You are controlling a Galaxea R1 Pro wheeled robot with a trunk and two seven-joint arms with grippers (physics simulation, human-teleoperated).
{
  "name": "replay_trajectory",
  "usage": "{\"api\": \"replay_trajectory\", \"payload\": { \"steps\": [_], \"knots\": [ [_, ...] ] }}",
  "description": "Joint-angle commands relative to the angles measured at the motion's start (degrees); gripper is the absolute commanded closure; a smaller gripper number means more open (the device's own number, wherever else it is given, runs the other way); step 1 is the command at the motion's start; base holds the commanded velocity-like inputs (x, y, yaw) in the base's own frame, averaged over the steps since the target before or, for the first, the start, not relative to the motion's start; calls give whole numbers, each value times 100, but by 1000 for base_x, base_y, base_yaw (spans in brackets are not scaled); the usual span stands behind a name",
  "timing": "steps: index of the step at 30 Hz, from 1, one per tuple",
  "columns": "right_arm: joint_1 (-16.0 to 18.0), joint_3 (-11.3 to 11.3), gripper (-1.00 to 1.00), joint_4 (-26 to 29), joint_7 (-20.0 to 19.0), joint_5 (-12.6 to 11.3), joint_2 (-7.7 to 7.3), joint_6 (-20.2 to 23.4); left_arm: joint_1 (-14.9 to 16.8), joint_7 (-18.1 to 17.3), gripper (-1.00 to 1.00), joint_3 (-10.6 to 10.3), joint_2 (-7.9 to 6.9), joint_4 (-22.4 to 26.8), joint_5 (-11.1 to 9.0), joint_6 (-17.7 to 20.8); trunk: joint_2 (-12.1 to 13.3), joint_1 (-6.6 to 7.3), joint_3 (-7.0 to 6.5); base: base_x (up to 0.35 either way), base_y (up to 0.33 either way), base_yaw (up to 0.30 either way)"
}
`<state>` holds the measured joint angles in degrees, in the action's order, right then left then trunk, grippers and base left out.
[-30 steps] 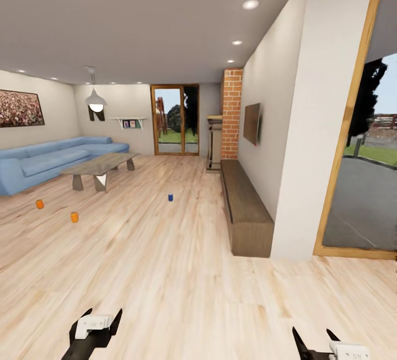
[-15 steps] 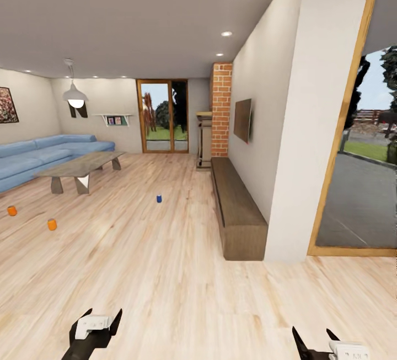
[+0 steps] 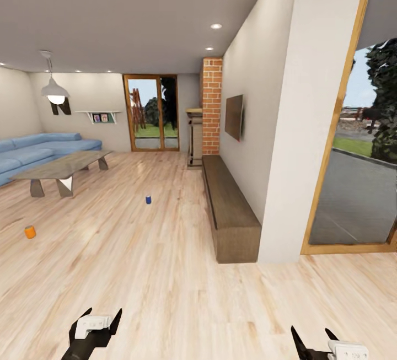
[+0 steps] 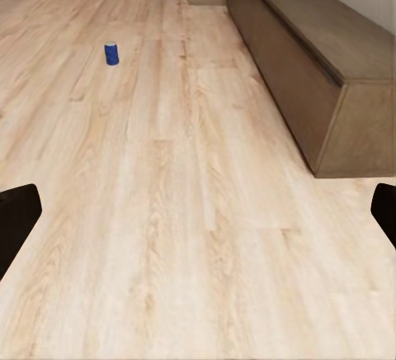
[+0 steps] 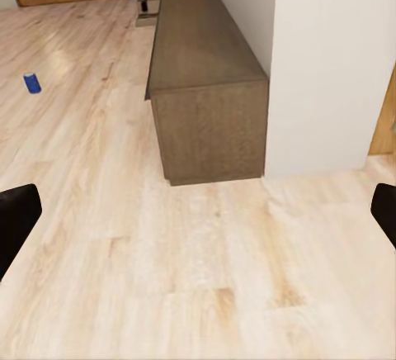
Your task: Put the three can of soda from the living room inside the tash can in the kitchen.
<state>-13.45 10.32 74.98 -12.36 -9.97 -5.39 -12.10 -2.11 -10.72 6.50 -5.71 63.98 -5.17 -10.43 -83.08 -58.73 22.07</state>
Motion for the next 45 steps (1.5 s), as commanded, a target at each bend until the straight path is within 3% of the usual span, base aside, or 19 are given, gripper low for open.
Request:
{"api": "replay_trajectory", "payload": {
  "steps": [1,18,25,45],
  "knots": [
    [0,1,-100,2,0,-1,-1,-1,0,0,-100,-2,0,0,2,-2,0,0,2,176,-60,-24],
    [0,11,-100,8,-3,-14,-41,50,-2,0,-100,-8,0,0,-1,-12,0,0,79,255,-130,-144],
    [0,219,-100,8,-10,-22,-34,42,0,0,-100,-8,0,0,-1,-16,0,0,91,271,-159,-224],
    [0,260,-100,8,-12,-23,-24,33,-1,0,-100,-17,0,0,-1,-28,0,0,93,201,-219,-233]
  ]
}}
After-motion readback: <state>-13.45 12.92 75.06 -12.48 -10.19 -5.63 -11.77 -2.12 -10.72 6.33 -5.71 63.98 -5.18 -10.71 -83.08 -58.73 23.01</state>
